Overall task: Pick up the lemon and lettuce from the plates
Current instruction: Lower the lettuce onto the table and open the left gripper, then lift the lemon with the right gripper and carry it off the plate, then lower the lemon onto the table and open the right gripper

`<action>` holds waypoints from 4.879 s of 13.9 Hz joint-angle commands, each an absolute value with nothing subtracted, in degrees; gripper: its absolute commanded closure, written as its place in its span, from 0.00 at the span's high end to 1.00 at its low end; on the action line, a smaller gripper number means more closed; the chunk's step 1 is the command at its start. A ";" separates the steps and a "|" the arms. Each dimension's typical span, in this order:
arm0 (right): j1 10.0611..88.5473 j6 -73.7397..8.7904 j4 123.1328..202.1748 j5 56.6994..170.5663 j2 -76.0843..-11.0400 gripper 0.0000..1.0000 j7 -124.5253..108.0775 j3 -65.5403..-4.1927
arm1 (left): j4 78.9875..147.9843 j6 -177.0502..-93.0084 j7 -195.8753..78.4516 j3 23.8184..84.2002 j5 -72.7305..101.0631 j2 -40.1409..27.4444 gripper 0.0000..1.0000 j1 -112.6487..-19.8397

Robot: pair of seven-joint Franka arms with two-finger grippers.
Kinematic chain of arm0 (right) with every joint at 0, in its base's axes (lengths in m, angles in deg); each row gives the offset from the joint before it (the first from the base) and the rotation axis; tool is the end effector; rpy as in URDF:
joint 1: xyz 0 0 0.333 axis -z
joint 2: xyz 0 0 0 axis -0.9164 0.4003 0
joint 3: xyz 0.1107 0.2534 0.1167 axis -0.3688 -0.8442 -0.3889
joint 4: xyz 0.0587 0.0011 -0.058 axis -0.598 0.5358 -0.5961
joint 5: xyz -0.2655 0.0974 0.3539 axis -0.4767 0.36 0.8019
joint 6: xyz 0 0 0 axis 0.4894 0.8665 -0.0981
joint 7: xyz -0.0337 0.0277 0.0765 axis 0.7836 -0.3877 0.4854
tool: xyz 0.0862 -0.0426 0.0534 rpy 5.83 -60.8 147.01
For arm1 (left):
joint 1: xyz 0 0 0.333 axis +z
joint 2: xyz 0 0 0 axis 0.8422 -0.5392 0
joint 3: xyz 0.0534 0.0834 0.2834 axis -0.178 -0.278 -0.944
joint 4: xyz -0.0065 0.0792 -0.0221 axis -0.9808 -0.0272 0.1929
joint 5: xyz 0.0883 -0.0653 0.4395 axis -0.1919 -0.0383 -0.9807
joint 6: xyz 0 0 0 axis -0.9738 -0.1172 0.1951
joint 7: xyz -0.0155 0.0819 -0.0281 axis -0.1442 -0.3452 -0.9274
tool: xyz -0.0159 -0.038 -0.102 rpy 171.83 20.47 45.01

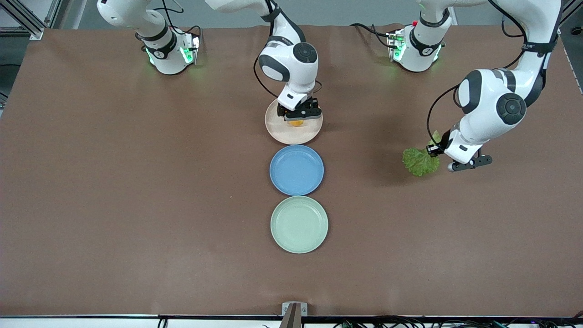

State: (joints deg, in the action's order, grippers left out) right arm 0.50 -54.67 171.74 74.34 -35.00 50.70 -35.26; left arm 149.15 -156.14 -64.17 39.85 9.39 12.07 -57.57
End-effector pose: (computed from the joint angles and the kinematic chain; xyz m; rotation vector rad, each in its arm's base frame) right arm 0.3233 0.5789 0.1432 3.0565 0.2523 0.0626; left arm 0.5342 -0.0416 0.2016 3.0801 0.2933 -0.1298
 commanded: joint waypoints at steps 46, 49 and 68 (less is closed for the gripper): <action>54.95 -62.82 198.27 74.06 -56.31 0.00 2.29 -34.78 | 96.74 -106.64 -53.93 42.28 7.90 18.13 1.00 -51.83; 57.79 -67.14 200.21 74.24 -54.73 0.00 -1.26 -35.04 | 97.09 -106.64 -53.76 42.28 7.81 18.13 1.00 -51.57; 56.38 -59.73 196.64 74.24 -51.72 1.00 -1.26 -38.82 | 97.09 -104.53 -53.05 42.10 7.81 18.22 1.00 -51.48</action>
State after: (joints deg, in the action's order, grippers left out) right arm 55.85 -66.32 199.33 74.35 -49.11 -1.26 -38.49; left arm 98.41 -105.77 -54.28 41.80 8.91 18.70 -51.77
